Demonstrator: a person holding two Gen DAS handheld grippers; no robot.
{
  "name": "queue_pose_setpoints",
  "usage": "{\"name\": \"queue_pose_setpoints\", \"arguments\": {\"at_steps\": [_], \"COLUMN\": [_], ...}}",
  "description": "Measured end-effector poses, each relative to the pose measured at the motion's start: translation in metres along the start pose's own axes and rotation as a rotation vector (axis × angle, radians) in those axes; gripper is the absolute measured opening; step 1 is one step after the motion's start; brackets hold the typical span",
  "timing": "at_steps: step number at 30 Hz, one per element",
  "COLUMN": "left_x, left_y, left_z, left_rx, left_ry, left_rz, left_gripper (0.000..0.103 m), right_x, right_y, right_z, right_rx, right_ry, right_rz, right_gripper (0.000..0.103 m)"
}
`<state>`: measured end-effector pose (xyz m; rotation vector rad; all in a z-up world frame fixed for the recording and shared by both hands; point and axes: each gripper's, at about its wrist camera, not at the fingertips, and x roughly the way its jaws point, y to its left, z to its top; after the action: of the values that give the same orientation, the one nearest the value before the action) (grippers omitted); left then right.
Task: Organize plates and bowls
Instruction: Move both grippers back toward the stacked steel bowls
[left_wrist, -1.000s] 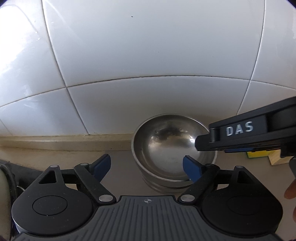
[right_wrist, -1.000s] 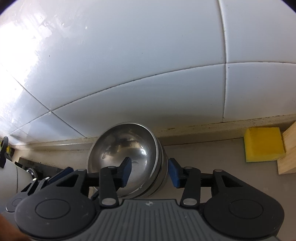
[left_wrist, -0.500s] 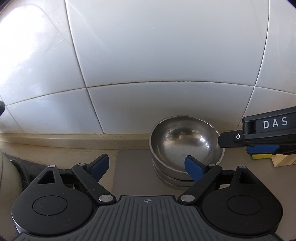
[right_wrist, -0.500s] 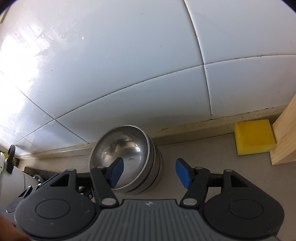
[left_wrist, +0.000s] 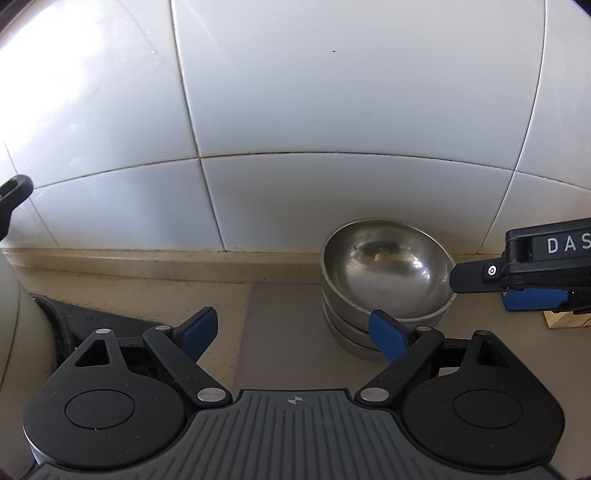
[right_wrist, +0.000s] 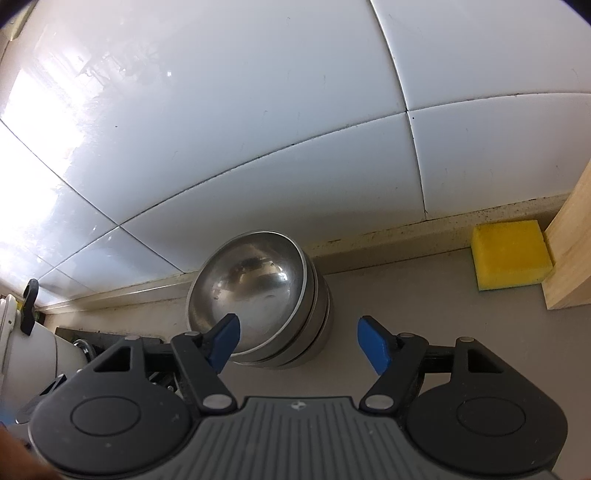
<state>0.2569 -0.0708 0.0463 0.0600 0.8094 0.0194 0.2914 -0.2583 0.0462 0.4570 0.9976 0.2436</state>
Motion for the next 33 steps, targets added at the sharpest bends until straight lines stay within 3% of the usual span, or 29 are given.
{"name": "queue_pose_setpoints", "arguments": {"at_steps": [11, 17, 24, 28, 33], "left_x": [-0.002, 0.009, 0.022, 0.035, 0.054], "left_y": [0.010, 0.012, 0.026, 0.024, 0.021], "left_z": [0.010, 0.014, 0.008, 0.010, 0.006], "left_rx": [-0.055, -0.102, -0.211, -0.234, -0.245], "left_ry": [-0.008, -0.008, -0.025, 0.004, 0.039], "left_rz": [-0.019, -0.072, -0.163, -0.220, -0.232], "left_gripper": [0.087, 0.089, 0.091, 0.091, 0.091], "right_x": [0.005, 0.010, 0.028, 0.040, 0.056], "right_y": [0.001, -0.006, -0.033, -0.035, -0.030], "right_z": [0.002, 0.009, 0.007, 0.008, 0.010], "right_rx": [0.017, 0.055, 0.155, 0.176, 0.171], "right_ry": [0.000, -0.027, 0.001, 0.025, 0.048], "right_rz": [0.005, 0.033, 0.082, 0.125, 0.139], "right_gripper": [0.060, 0.061, 0.061, 0.061, 0.061]}}
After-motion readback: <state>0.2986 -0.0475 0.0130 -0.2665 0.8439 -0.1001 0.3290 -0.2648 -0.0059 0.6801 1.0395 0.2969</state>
